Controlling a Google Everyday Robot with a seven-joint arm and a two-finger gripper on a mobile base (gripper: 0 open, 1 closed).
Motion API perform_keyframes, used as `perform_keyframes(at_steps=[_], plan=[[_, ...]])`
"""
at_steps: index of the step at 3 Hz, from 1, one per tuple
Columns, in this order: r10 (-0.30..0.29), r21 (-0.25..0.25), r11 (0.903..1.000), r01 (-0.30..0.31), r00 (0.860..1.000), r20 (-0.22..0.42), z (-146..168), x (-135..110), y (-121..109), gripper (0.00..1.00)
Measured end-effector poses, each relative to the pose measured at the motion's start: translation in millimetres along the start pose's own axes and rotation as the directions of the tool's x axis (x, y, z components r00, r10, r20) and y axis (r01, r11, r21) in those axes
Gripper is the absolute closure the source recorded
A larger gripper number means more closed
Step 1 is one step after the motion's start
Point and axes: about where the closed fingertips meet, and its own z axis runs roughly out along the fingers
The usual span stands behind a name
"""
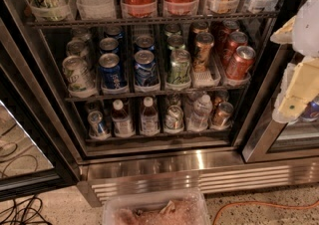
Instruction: Pick orange can from top shelf of fridge
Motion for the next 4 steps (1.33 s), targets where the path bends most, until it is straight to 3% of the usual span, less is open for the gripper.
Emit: perform_keyframes(at_steps=[1,2,3,4], plan=[[0.0,0.0,1.0,0.0,1.0,0.0,0,0,0,0.0],[0.018,0.051,0.9985,-0.021,0.997,0.073,-1,0,0,0.0],[0.026,0.115,0.9921,-0.05,0.98,0.199,2,11,17,0.0],[-0.002,0.214,0.9745,-0.068,0.949,0.315,3,19,31,0.0]])
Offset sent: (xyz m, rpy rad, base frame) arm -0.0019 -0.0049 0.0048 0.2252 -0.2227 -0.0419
